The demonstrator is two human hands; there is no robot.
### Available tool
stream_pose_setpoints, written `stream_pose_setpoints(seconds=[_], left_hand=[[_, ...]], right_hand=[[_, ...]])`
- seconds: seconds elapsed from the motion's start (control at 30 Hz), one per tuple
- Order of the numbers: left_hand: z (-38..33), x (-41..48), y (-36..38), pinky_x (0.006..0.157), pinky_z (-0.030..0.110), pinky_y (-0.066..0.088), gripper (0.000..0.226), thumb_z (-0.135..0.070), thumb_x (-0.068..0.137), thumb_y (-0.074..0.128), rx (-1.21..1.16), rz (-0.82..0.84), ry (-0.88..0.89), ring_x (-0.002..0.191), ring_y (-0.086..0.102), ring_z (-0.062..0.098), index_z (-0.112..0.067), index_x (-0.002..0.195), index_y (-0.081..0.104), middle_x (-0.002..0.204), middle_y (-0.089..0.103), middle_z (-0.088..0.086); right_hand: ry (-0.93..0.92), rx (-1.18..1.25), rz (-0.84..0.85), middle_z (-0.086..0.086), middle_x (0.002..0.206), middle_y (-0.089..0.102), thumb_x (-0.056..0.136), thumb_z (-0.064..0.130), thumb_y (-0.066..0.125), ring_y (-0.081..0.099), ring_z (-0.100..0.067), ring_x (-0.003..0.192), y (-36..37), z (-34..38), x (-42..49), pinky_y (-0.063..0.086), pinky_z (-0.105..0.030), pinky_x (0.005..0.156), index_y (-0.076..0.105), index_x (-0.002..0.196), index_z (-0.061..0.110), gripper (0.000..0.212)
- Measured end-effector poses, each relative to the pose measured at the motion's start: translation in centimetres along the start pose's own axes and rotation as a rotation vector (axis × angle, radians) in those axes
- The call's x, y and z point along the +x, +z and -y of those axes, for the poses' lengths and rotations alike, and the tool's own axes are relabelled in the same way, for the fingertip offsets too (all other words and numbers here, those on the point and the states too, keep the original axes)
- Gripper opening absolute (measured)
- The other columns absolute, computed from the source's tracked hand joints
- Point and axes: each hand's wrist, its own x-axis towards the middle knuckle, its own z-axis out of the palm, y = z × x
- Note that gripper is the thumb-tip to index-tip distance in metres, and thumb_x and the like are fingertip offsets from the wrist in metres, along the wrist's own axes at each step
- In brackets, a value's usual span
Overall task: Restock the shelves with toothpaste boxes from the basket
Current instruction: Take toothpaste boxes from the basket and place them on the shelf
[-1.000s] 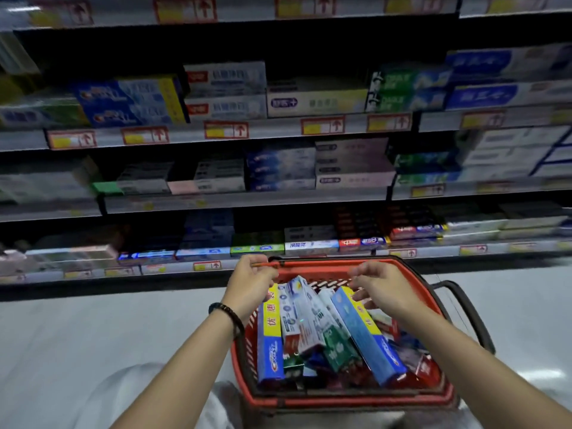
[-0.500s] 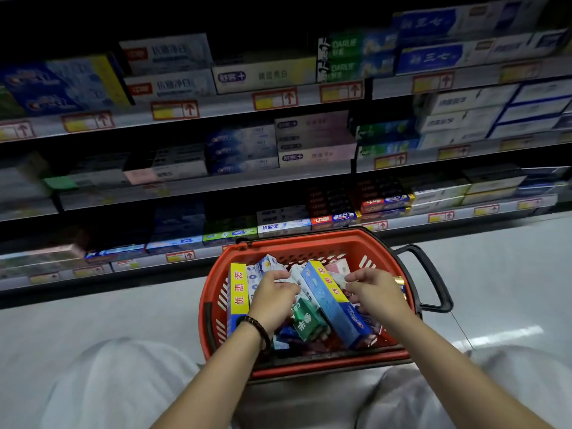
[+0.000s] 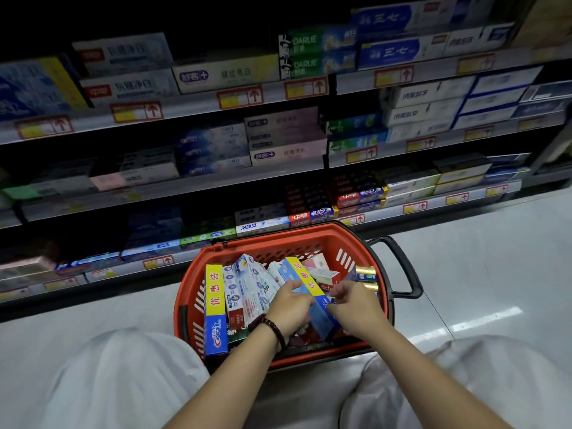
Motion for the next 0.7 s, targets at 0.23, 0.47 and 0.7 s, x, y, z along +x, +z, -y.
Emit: stream_pose_setpoints(seconds=[0.23,0.47,0.7], left_hand=[[1.5,1.1,1.4,0.112,0.050,0.048,0.070,-0.019,0.086,0.065,-0.043,-0.018,0.004,0.135,0.053,0.029,-0.022,0.152,0.046,0.154,0.049,0.006],[1.7,1.0,1.8,0.095,0.045,0.059,0.060,-0.008,0.098,0.057,-0.168,-0.005,-0.043,0.120,0.063,0.029,-0.017,0.155,0.041,0.141,0.056,0.014],[2.2,1.0,1.8,0.078,0.036,0.062,0.065,-0.006,0.097,0.058,-0.208,-0.001,-0.058,0.105,0.071,0.023,-0.017,0.157,0.036,0.136,0.060,0.014]], right_hand=[[-0.070,-0.255,0.035,-0.004,0.117,0.068,0.088,0.023,0.083,0.067,-0.016,0.100,0.9,-0.2,0.0,0.053,-0.020,0.069,0.063,0.124,0.020,0.041],[-0.081,-0.286,0.053,-0.006,0.120,0.066,0.088,0.024,0.082,0.066,-0.022,0.105,1.7,0.2,0.1,0.057,-0.031,0.078,0.057,0.130,0.019,0.048],[-0.048,-0.216,0.020,-0.003,0.113,0.068,0.084,0.029,0.087,0.070,-0.020,0.102,2.0,0.6,0.2,0.064,-0.036,0.080,0.052,0.120,0.021,0.050]])
